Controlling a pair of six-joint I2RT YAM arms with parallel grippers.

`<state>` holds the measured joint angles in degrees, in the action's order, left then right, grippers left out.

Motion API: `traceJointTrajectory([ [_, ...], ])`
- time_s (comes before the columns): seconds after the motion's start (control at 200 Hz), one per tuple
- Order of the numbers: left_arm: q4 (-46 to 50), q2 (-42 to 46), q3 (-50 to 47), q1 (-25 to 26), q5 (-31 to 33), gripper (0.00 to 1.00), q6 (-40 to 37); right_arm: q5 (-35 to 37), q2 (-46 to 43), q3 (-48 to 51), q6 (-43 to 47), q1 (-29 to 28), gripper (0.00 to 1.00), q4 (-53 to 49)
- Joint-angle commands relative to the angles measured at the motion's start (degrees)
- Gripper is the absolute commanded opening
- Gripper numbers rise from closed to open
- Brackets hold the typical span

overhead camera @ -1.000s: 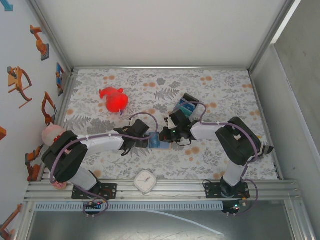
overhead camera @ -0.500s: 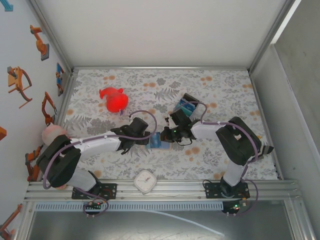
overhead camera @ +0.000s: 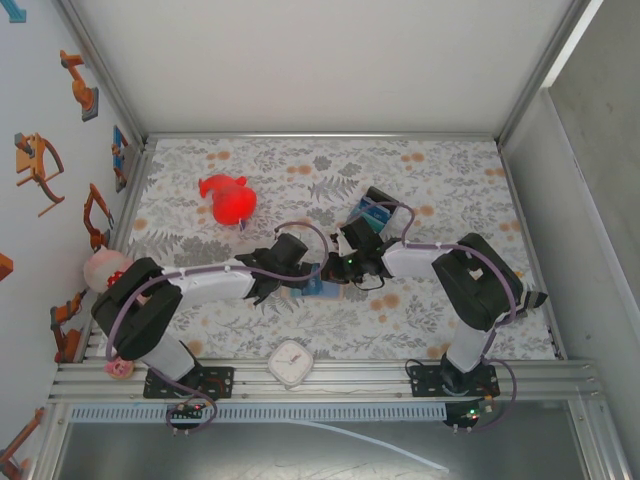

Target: Take the credit cards out of the card holder

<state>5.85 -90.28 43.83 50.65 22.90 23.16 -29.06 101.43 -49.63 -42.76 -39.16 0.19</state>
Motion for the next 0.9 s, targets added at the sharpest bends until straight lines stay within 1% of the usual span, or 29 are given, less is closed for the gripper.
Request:
traceJointTrajectory([
  [0.0,1.35,-1.08,1.34,0.24,0.24,0.97,-1.10,0.20,-1.56,-0.47,0.50,0.71,0.00,-1.59],
  [0.481,4.29,-3.94,2.67,0.59,0.51,0.97,-0.58,0.67,-4.81,2.07,0.16,2.32,0.00,-2.22],
  [0.556,4.92,-4.42,2.92,0.72,0.47,0.97,-0.53,-0.03,-5.01,2.79,-0.62,2.33,0.00,-0.64],
  [0.656,5.87,-4.93,3.26,0.83,0.51,0.97,-0.01,-2.63,-4.71,4.63,-2.88,2.46,0.00,4.59],
  [0.731,6.28,-5.18,3.18,0.91,0.58,0.97,0.36,-4.51,-4.23,5.82,-4.52,2.51,0.09,9.03],
  [0.896,6.72,-5.54,3.11,1.04,0.38,0.97,1.17,-7.11,-3.02,7.08,-6.60,2.52,0.17,15.37],
])
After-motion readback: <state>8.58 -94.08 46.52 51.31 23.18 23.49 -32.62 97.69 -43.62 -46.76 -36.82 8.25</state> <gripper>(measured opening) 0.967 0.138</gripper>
